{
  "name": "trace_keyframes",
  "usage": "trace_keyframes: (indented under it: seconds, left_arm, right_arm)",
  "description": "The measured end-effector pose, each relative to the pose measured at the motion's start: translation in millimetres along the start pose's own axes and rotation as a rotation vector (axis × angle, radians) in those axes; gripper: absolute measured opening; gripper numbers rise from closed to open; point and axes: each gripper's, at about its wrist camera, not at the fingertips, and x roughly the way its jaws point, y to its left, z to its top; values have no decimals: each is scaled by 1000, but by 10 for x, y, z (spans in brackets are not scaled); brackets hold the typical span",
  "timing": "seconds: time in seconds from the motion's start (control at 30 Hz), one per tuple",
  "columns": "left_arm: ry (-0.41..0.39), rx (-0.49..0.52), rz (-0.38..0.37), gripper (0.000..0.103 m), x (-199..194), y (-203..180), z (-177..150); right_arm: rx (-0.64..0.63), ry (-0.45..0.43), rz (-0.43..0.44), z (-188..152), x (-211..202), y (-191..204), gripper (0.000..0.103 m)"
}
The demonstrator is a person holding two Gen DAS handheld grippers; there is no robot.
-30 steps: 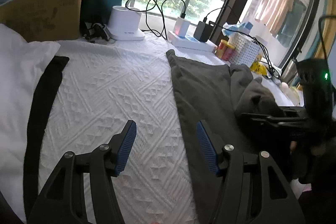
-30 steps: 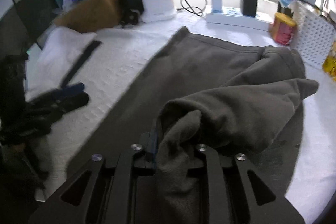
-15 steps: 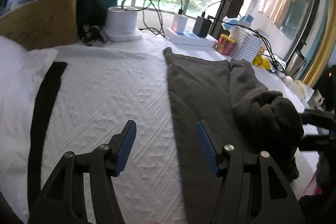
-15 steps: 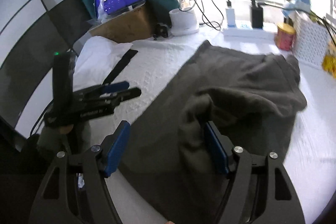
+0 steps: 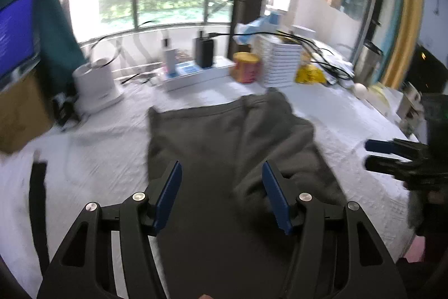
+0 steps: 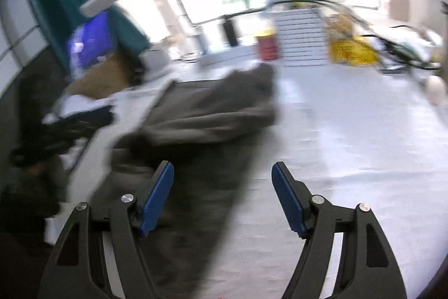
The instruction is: Fold small clothes
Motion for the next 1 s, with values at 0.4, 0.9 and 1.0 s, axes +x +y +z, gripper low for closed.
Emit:
trace_keyframes:
  seconds: [0.4,0.9,1.0]
  left_arm:
    - [190,363,9,63,599,-953,472]
    - [370,754,46,28,1384,-1499,106]
    - [306,693,55,12,1296,-1321,177]
  right_arm:
    - [201,-27,-80,-105,76,-756,73]
    - [257,-16,-45,-138,112,-948,73]
    - [246,-11,-55,-123,126,-935,73]
